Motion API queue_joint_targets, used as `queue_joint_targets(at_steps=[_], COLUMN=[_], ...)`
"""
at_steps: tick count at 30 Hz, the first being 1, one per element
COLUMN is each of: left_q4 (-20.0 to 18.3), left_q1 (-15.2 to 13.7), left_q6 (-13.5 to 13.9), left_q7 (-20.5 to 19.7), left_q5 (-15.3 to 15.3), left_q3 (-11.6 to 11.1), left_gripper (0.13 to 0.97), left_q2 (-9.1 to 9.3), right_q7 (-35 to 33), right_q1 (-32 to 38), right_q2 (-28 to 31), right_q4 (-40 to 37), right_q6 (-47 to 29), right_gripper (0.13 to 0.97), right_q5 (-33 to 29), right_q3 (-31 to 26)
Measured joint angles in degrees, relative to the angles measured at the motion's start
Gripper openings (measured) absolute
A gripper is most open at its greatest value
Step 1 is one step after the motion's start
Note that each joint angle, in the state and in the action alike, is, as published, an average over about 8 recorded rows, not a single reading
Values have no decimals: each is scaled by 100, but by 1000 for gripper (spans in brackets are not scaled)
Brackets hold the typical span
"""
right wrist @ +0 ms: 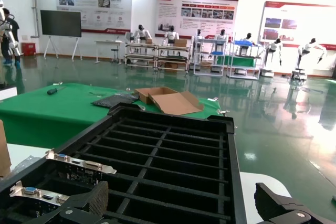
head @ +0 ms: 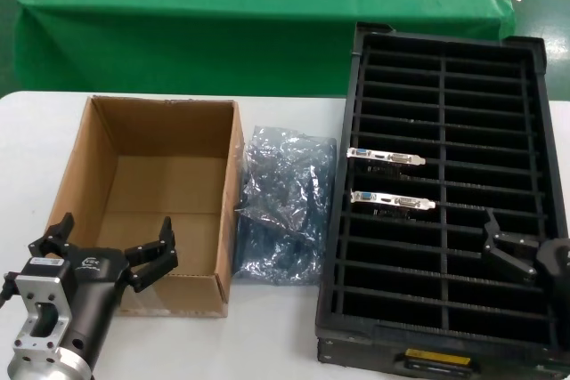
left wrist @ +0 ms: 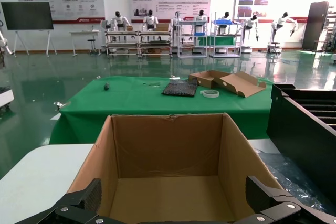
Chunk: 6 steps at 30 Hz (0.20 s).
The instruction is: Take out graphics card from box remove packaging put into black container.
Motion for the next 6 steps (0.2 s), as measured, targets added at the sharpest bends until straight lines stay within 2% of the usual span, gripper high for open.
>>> queue_joint_targets(at_steps=[6], left_q4=[0], left_q1=[0], left_q6=[0], left_q7=[0], left_q5=[0], left_q3=[0], left_gripper=[966], left_q2=[0], right_q7=[0], right_q1=[0], right_q2=[0], right_q4=[0], right_q6=[0], right_gripper=[966], right_q5=[0], right_q3=[0])
